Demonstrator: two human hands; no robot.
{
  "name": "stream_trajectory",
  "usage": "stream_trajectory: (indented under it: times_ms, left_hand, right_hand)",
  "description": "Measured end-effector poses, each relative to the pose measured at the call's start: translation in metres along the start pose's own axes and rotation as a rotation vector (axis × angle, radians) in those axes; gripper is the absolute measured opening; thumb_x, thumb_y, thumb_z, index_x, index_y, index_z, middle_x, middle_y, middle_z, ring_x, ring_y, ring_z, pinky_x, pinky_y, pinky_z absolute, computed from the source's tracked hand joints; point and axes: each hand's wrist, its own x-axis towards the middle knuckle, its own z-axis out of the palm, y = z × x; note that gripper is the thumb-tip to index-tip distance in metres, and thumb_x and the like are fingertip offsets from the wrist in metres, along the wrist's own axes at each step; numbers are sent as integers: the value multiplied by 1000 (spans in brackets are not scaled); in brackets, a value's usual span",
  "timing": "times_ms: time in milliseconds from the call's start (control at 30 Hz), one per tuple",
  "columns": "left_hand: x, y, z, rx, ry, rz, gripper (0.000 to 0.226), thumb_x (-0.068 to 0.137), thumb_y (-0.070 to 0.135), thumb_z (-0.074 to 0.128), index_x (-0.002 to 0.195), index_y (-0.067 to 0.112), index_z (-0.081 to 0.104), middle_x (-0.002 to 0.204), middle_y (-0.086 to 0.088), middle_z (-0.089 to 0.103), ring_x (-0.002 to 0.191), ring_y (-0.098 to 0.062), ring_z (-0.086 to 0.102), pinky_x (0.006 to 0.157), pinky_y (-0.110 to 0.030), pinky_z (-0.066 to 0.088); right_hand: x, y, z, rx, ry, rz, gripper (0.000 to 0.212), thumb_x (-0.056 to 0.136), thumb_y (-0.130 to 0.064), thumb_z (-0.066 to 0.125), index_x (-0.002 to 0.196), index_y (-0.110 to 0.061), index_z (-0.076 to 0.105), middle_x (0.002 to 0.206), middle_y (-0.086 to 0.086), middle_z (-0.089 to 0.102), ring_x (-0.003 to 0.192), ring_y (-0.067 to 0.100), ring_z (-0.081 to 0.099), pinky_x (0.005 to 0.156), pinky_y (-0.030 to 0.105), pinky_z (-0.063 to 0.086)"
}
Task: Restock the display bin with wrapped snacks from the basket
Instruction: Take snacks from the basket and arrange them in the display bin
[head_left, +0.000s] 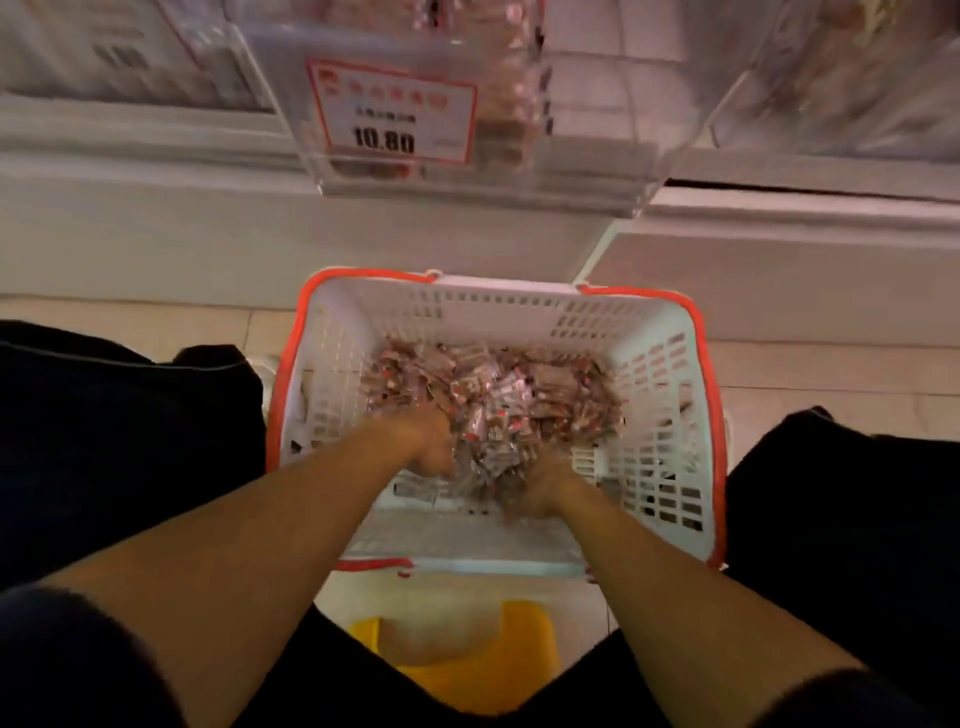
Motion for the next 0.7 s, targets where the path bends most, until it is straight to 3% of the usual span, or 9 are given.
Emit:
stream_trajectory:
  times_ms: [67, 100, 200, 267, 333, 400, 533, 633, 700]
  left_hand:
    - [30, -9, 44, -158, -11, -86, 49, 92, 40, 63, 129, 8, 56, 128, -11, 58, 118, -31, 56, 97, -36, 47]
    - [41, -10, 62, -231, -8, -128, 53, 92, 40, 63, 134, 8, 53, 133, -13, 56, 124, -32, 53, 101, -37, 45]
    - [70, -11, 102, -365, -5, -262, 89, 88, 41, 68, 155, 8, 19, 158, -16, 25, 141, -33, 34, 114, -39, 34]
    - [78, -16, 119, -270, -29, -302, 84, 91, 39, 62, 156, 12, 15, 162, -13, 11, 147, -34, 21, 118, -46, 25]
    - [83, -21, 125, -228, -9, -299, 63, 93, 28, 59, 149, 14, 34, 157, -11, 24, 140, -34, 33, 114, -46, 32]
    - [89, -26, 126, -296, 32, -276, 54, 92, 14, 58, 143, 15, 43, 149, -12, 36, 129, -33, 47, 106, -42, 43]
    - [94, -23, 126, -238, 14, -216, 62, 88, 4, 63, 144, 12, 39, 138, -16, 47, 123, -34, 52, 101, -42, 47]
    - [97, -24, 129, -106, 48, -278, 59, 89, 10, 63, 143, 17, 41, 142, -13, 45, 131, -35, 44, 105, -48, 43]
    - [98, -25, 127, -7, 20, -310, 53, 90, 14, 61, 140, 20, 45, 142, -10, 46, 134, -33, 39, 106, -47, 41]
  right_hand:
    - [11, 11, 24, 148, 87, 152, 117, 68, -49, 87, 155, -9, 21, 152, 13, 40, 134, 34, 45, 106, 40, 45]
    - [17, 13, 30, 203, 110, 184, 119, 65, -55, 86, 154, -8, 22, 152, 14, 39, 135, 34, 44, 106, 41, 45]
    - [37, 20, 30, 261, 73, 184, 116, 67, -56, 85, 153, -6, 26, 157, 17, 30, 141, 36, 35, 111, 40, 40]
    - [48, 22, 27, 240, 41, 192, 106, 68, -54, 85, 148, -5, 37, 152, 16, 39, 135, 33, 44, 108, 35, 43]
    - [55, 20, 32, 218, 8, 160, 75, 72, -47, 84, 128, -3, 59, 127, 11, 62, 117, 27, 59, 96, 30, 50]
    - [55, 14, 41, 196, -7, 146, 49, 78, -41, 82, 109, -7, 66, 103, 6, 68, 100, 23, 64, 79, 25, 50]
    - [61, 9, 44, 301, 18, 151, 40, 77, -29, 84, 104, -4, 69, 99, 9, 71, 76, 19, 63, 68, 25, 50]
    - [65, 9, 41, 381, -22, 123, 42, 75, -27, 85, 103, -2, 67, 97, 10, 66, 83, 22, 63, 76, 30, 55]
    - [64, 9, 41, 390, -35, 86, 38, 73, -27, 86, 95, -4, 64, 92, 10, 64, 80, 22, 61, 71, 29, 53]
